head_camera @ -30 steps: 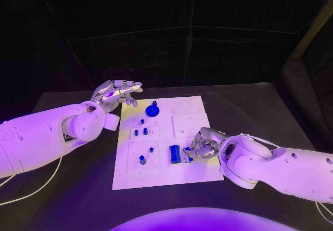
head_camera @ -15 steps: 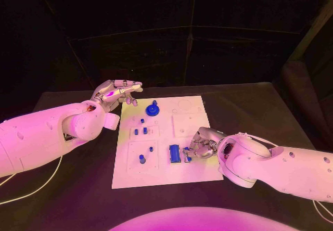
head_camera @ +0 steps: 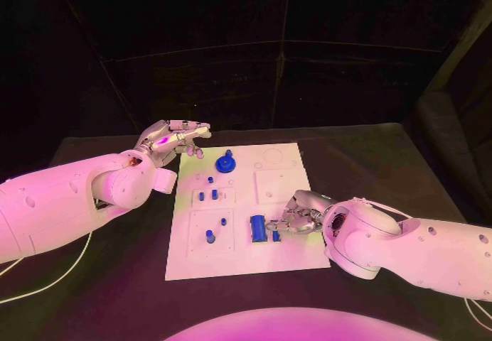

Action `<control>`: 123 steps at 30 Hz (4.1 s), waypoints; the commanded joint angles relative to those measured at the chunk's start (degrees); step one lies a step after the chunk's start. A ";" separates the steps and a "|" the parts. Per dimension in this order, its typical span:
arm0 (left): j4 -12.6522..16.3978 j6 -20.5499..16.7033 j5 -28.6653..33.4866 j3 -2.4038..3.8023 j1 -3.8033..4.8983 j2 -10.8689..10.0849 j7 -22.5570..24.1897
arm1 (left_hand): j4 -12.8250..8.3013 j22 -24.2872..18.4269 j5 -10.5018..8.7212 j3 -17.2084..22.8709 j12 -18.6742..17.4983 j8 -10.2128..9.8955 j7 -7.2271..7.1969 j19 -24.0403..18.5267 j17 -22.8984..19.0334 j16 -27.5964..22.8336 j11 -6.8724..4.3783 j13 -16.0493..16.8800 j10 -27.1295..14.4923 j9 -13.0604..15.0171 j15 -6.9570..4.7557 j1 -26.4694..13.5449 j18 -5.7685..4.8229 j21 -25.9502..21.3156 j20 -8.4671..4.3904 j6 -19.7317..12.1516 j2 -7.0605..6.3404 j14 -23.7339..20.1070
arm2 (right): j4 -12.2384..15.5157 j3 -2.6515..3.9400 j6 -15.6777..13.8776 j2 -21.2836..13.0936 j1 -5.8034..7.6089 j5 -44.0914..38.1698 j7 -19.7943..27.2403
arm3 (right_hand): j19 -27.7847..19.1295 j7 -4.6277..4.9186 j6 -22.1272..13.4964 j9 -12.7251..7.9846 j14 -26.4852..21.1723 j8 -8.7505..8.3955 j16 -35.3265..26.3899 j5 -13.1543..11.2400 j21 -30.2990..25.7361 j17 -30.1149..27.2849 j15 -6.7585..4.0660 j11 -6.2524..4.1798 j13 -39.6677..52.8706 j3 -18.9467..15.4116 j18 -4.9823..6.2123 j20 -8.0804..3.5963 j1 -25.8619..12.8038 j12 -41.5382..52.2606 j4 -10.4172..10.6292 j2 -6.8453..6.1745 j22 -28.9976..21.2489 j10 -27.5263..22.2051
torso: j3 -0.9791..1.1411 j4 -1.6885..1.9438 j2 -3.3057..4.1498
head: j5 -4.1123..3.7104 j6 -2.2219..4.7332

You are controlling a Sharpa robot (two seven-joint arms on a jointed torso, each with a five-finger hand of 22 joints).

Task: Assemble the parts on the task board

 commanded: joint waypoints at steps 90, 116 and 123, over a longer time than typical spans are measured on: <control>9.91 -34.33 -0.60 5.56 -9.40 2.36 8.51 | 1.43 -32.02 -2.67 -17.25 -19.07 -9.12 -11.24 -58.80 -24.87 -55.95 -7.07 -4.22 -43.53 -3.88 -1.66 -57.03 -9.69 -33.96 -7.27 -41.97 2.96 -56.68 | -16.62 5.18 -22.72 6.95 1.48 76.98 66.76 | -65.24 -2.14 -53.07 -19.35 -68.50 -16.44 -84.40 -11.93 -74.18 -74.92 5.34 2.04 -69.63 2.92 -4.87 -1.02 -41.96 -70.44 -16.73 5.49 -65.52 -66.05 | 0.44 0.82 -7.79 | 2.40 10.52; 10.63 -35.47 -0.81 5.76 -9.74 2.23 8.65 | 1.43 -36.58 -2.67 -17.25 -19.07 -9.12 -11.24 -69.44 -24.87 -60.86 -7.07 -4.22 -52.56 -3.88 -1.66 -68.96 -9.69 -33.96 -7.27 -50.53 2.96 -64.79 | -16.62 5.18 -22.72 6.95 1.48 76.98 66.76 | -73.52 -2.14 -61.87 -19.35 -78.50 -16.44 -84.40 -11.93 -79.13 -74.92 5.34 2.04 -69.63 2.92 -4.87 -1.02 -55.69 -70.44 -16.73 5.49 -65.52 -75.94 | 0.44 0.82 -7.79 | 2.40 10.52; 10.63 -35.47 -0.81 5.76 -9.74 2.23 8.65 | 1.43 -36.58 -2.67 -17.25 -19.07 -9.12 -11.24 -69.44 -24.87 -60.86 -7.07 -4.22 -57.32 -3.88 -1.66 -70.21 -9.69 -33.96 -7.27 -55.18 2.96 -69.20 | -16.62 5.18 -22.72 6.95 1.48 76.98 66.76 | -78.10 -2.14 -66.57 -19.35 -83.95 -16.44 -84.40 -11.93 -79.13 -74.92 5.34 2.04 -69.63 2.92 -4.87 -1.02 -62.94 -70.44 -16.73 5.49 -65.52 -81.16 | 0.44 0.82 -7.79 | 2.40 10.52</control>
